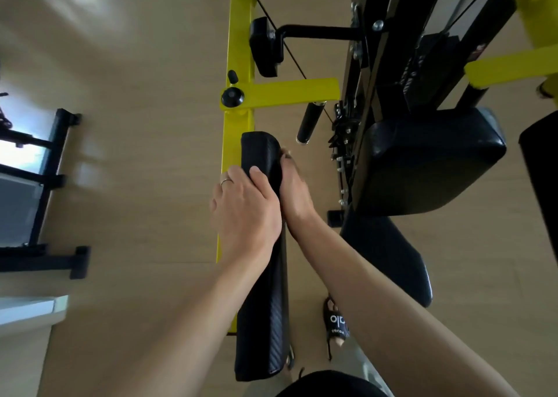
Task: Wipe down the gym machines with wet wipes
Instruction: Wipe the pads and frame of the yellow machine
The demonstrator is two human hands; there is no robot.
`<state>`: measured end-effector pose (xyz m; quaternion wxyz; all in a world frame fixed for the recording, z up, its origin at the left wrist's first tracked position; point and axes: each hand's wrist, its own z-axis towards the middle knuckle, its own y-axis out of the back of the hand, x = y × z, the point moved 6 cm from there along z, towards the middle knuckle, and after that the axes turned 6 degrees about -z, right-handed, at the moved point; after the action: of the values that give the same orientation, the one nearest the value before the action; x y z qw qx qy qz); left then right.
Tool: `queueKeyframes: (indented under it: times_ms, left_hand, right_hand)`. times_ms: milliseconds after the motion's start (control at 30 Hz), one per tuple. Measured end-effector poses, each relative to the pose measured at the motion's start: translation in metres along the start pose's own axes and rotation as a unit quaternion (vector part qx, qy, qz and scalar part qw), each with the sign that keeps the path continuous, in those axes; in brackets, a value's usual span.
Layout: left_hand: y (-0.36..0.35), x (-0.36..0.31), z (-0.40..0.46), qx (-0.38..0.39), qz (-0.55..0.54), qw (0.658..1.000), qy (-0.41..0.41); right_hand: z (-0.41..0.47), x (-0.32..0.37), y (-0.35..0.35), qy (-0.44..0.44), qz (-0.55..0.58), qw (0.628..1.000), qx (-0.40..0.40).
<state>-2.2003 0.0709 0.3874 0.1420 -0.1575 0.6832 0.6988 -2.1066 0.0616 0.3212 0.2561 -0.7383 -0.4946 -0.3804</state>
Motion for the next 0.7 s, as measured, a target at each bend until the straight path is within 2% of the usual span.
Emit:
queueKeyframes:
  times_ms: [133,200,333,467,700]
  left_hand:
    - [0.000,0.000,0.000,-0.004,0.001,1.000,0.003]
    - [0.001,-0.001,0.000,-0.009,0.005,1.000,0.003]
    - [0.001,-0.001,0.000,-0.015,0.008,1.000,-0.004]
    - [0.001,0.001,0.001,-0.017,-0.001,1.000,-0.007]
    - [0.000,0.000,0.002,-0.018,0.001,1.000,-0.003]
  right_hand:
    - [0.031,0.009,-0.003,0.043,-0.010,0.999,0.004]
    - [0.045,0.012,-0.005,0.019,0.002,1.000,0.000]
    - [0.078,0.016,-0.001,-0.015,0.017,0.998,0.065]
    - [0.096,-0.011,-0.011,-0.095,0.022,0.990,0.102]
    - [0.078,-0.048,-0.017,-0.167,0.083,0.974,0.132]
